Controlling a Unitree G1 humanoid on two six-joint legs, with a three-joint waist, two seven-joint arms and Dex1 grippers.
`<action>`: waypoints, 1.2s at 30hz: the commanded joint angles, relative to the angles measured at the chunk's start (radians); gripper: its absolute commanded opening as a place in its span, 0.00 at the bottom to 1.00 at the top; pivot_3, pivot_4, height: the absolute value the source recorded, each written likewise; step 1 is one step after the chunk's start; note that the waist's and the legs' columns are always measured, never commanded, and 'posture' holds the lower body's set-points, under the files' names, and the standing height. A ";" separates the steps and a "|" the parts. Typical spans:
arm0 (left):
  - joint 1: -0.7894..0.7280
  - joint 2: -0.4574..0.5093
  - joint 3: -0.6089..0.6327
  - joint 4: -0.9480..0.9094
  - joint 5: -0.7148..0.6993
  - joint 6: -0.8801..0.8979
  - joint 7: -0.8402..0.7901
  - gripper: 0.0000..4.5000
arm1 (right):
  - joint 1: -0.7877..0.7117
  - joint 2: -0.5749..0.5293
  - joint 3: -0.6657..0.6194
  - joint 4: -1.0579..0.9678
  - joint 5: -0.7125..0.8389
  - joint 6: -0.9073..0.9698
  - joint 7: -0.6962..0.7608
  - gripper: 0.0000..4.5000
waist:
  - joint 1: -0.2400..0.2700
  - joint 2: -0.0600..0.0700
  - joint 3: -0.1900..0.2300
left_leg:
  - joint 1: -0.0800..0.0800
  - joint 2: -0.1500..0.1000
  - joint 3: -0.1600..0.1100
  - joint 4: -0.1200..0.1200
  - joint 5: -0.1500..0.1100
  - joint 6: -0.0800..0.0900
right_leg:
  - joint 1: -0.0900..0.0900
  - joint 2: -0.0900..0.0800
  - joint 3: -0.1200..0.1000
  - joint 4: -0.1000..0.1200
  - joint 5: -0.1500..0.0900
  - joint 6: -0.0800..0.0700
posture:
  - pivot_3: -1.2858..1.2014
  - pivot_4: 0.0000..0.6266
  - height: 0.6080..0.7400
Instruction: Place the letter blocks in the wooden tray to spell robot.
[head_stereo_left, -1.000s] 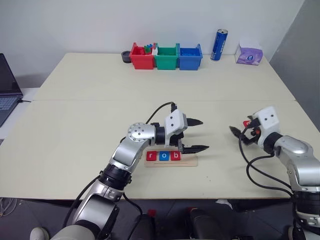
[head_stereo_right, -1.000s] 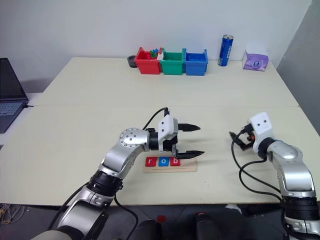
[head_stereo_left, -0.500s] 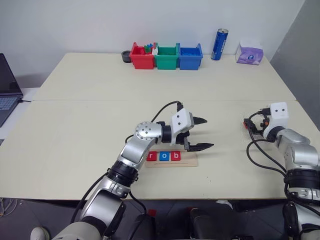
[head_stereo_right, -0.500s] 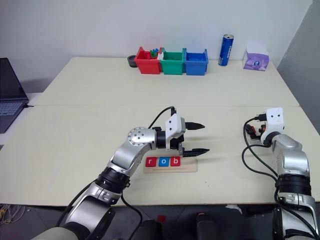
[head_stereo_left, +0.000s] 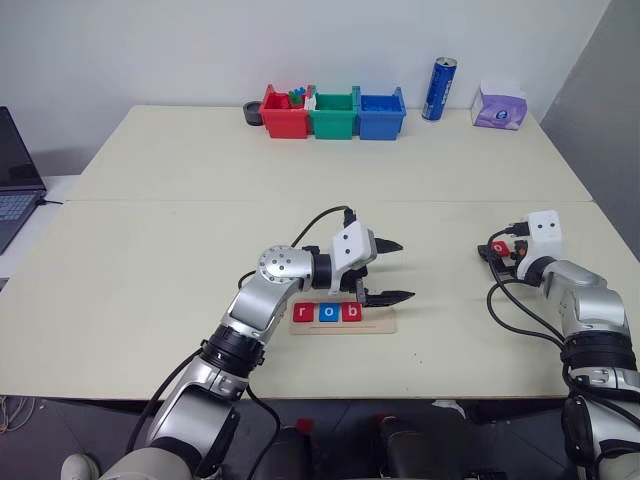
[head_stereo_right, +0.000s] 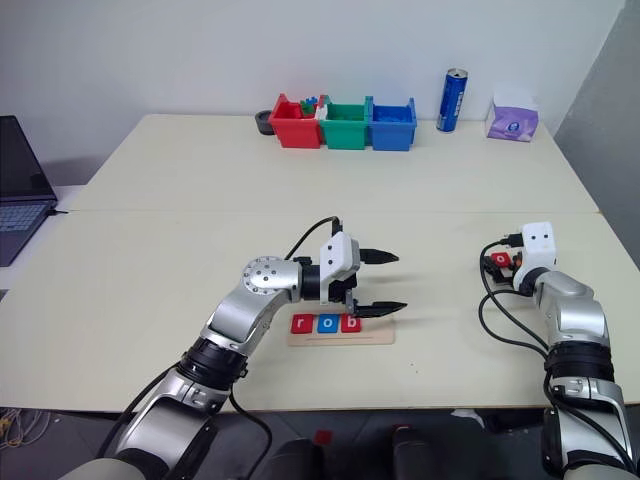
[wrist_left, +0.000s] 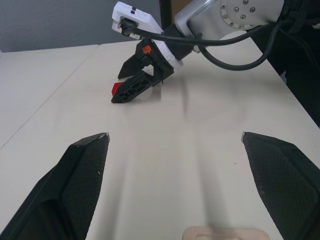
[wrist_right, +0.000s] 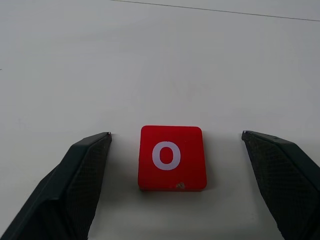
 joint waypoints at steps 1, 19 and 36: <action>-0.009 -0.004 0.010 -0.039 -0.015 -0.004 -0.003 1.00 | 0.004 -0.007 -0.022 -0.016 0.020 0.015 -0.005 0.99 | 0.000 0.000 0.000 | 0.000 0.000 0.000 0.000 0.000 0.000 | 0.000 0.000 0.000 0.000 0.000 0.000 | 0.52 0.24 1.00; 0.015 0.048 0.036 -0.087 -0.036 0.006 -0.026 1.00 | 0.171 0.067 -0.012 -0.477 0.088 0.288 -0.103 0.32 | 0.001 0.001 0.000 | -0.001 0.001 -0.001 -0.001 0.000 0.000 | 0.000 0.000 -0.001 0.000 0.000 0.000 | 0.52 0.24 1.00; 0.211 0.271 0.051 -0.336 -0.133 0.069 -0.144 1.00 | 0.492 0.458 0.096 -1.233 0.083 0.801 -0.438 0.32 | 0.001 0.003 -0.002 | -0.001 0.000 -0.002 -0.001 0.000 0.000 | -0.001 0.000 -0.001 -0.001 -0.001 0.000 | 0.52 0.24 1.00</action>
